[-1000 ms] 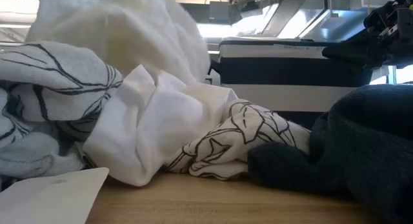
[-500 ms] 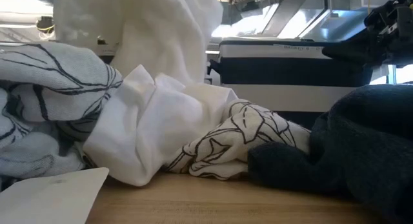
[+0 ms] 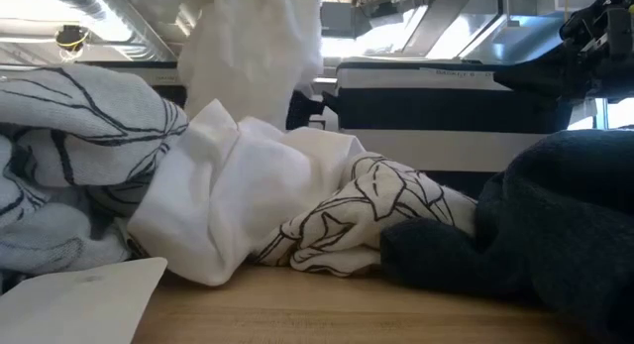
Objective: Sort clothes
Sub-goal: Put the white dress into the right laundry organizer
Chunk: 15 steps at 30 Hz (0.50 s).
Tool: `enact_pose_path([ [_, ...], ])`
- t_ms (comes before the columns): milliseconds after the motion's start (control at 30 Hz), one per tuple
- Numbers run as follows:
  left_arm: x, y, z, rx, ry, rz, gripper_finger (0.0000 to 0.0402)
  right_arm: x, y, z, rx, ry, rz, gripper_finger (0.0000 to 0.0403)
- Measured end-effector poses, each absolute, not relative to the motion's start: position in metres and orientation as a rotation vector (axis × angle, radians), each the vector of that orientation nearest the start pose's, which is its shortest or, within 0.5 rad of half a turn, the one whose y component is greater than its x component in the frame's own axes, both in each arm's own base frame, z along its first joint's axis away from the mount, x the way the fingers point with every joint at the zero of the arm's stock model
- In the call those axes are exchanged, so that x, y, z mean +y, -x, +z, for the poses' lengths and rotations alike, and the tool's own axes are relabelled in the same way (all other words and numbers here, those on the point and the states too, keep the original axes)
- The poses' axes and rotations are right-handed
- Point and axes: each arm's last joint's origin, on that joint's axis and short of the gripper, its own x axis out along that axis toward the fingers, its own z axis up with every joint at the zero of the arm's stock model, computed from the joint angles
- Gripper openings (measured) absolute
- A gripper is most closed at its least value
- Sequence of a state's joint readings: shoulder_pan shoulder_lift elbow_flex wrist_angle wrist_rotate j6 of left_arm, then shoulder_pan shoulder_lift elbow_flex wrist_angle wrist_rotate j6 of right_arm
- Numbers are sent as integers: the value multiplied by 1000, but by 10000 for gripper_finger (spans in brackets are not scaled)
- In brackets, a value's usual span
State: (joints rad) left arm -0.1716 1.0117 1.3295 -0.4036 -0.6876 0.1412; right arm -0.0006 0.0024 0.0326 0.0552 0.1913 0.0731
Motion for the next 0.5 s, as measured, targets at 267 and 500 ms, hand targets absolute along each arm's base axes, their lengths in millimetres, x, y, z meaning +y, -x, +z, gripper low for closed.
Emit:
enact_pose_path([
  [267, 1, -161, 496, -93, -272, 638, 43, -6, -95, 180, -92, -81, -188, 30],
  [500, 18, -130, 524, -260, -396, 829, 44, -6, -95, 180, -92, -81, -189, 30],
])
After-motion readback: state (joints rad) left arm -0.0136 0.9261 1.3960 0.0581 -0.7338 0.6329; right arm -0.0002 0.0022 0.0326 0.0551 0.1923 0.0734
